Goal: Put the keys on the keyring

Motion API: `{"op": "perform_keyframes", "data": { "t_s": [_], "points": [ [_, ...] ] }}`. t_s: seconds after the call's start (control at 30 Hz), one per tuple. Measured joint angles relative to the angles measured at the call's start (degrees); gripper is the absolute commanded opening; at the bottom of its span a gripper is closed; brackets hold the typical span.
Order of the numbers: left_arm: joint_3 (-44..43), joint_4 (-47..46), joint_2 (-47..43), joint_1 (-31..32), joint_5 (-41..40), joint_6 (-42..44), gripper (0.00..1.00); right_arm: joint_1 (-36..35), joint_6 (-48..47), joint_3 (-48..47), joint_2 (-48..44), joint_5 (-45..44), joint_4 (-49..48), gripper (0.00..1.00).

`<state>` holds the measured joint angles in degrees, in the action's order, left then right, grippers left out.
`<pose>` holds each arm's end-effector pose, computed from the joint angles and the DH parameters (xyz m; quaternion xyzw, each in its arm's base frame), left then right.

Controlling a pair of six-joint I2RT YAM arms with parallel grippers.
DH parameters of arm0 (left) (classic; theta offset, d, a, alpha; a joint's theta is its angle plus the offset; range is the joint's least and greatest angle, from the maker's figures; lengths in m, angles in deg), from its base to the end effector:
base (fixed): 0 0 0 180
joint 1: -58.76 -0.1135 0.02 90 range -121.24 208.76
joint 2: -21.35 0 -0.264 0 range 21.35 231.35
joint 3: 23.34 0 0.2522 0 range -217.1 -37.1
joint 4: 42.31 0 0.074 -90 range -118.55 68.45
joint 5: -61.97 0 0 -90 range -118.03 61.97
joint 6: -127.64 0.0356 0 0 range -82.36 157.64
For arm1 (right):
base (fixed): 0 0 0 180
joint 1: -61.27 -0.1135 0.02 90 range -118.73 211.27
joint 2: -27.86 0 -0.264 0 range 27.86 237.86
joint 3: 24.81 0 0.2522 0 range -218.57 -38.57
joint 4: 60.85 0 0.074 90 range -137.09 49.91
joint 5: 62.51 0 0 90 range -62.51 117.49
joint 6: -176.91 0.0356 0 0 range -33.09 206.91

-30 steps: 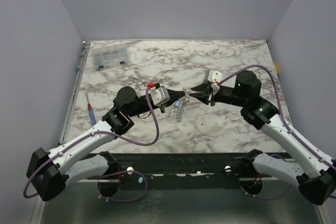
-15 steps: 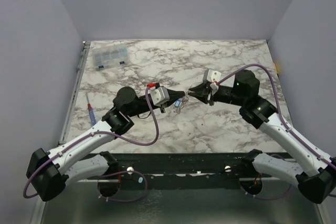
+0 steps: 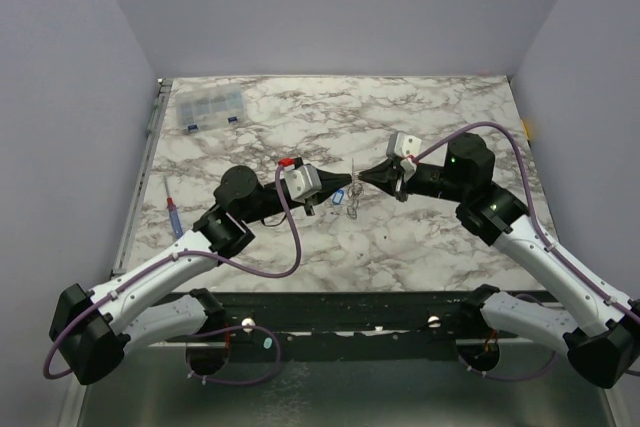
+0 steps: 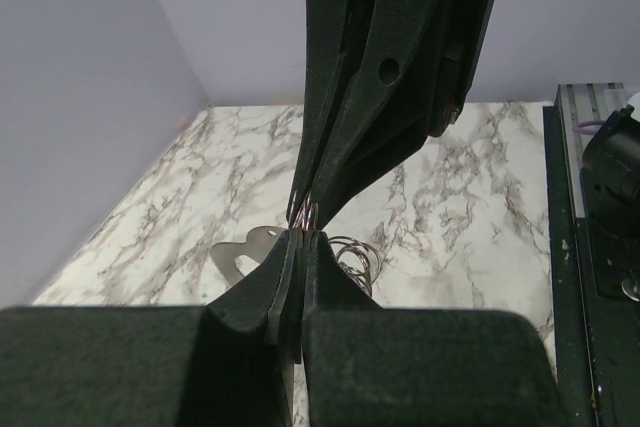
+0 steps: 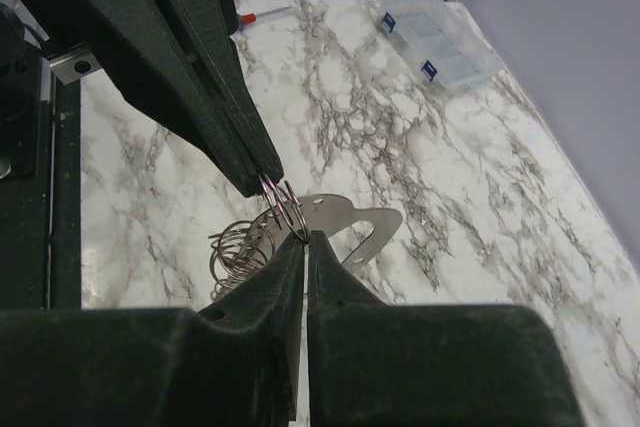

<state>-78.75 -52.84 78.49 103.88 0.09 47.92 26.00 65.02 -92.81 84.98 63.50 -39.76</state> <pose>0.1525 -0.1769 0.3438 0.4568 0.4732 -0.3713 0.6554 0.1720 0.1473 0.3646 -0.5231 0.5459 0.3066 0.5782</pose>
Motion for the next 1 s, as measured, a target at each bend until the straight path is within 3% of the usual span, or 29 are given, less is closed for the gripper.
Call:
{"op": "perform_keyframes", "data": {
  "t_s": [0.13, 0.53, 0.63, 1.0],
  "points": [
    [0.0, 0.0, -0.1, 0.0, 0.0, -0.2, 0.0, 0.0, 0.0, 0.0, 0.0, 0.5, 0.0, 0.01],
    [0.0, 0.0, -1.2, 0.0, 0.0, -0.3, 0.01, 0.0, 2.0, -1.1, 0.0, 1.4, 0.3, 0.01],
    [0.0, 0.0, -1.7, 0.0, 0.2, -0.2, 0.13, 0.0, 3.0, -1.3, 0.0, 1.6, 0.3, 0.01],
    [2.2, 0.0, -4.4, 0.0, 1.9, 3.5, 0.36, 0.0, 4.5, -1.5, -0.1, 1.6, 0.4, 0.01]
  ]
}}
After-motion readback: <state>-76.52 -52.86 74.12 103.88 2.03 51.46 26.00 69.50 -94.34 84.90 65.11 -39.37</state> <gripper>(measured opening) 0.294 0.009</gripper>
